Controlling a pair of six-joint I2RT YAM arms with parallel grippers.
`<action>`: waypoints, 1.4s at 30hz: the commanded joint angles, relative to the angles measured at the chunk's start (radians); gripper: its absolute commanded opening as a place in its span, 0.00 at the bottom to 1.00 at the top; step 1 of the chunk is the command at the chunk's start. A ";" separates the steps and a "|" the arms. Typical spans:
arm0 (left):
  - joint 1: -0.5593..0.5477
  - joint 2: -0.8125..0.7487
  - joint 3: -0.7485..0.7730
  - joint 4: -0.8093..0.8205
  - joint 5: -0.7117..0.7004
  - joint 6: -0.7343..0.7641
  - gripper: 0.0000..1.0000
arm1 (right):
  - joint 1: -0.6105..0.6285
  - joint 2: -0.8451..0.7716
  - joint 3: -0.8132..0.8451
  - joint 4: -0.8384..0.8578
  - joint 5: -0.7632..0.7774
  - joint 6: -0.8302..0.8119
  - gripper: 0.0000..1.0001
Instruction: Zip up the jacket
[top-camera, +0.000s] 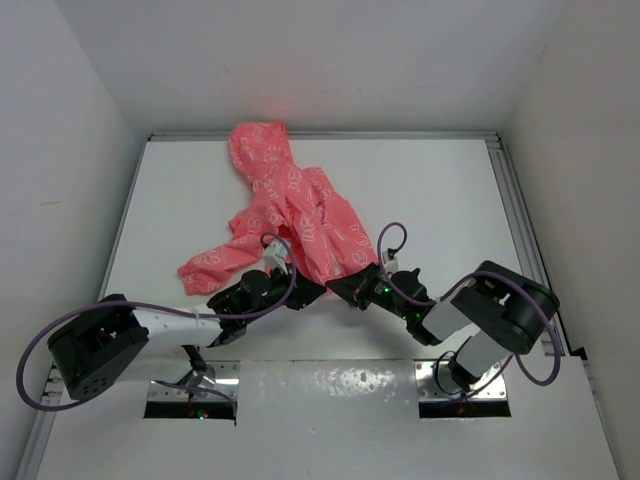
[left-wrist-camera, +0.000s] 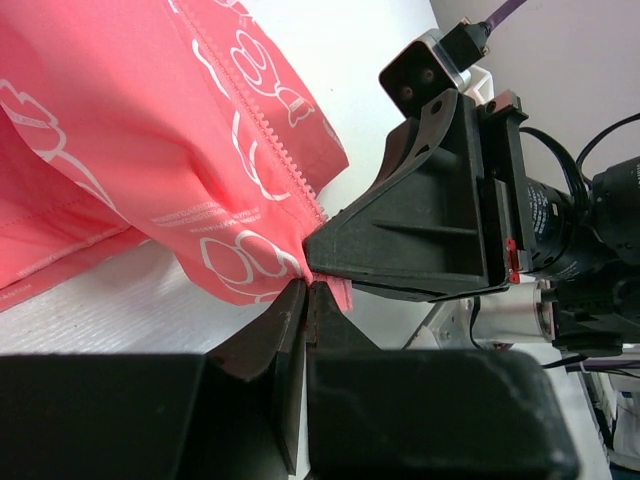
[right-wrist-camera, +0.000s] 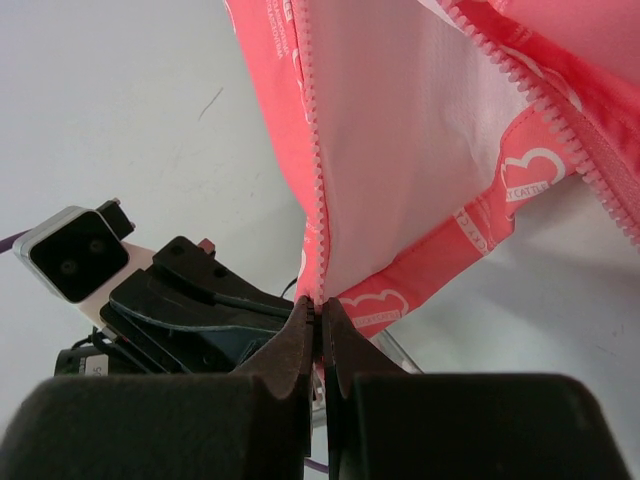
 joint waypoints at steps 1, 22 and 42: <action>0.009 -0.003 0.000 0.071 -0.002 -0.002 0.00 | -0.003 0.000 0.007 0.426 -0.006 0.013 0.00; 0.007 -0.152 -0.151 0.174 -0.010 0.112 0.00 | -0.004 -0.123 0.099 0.010 -0.087 -0.193 0.45; 0.007 -0.232 -0.143 0.151 0.016 0.120 0.00 | 0.028 -0.220 0.091 -0.226 -0.012 -0.296 0.50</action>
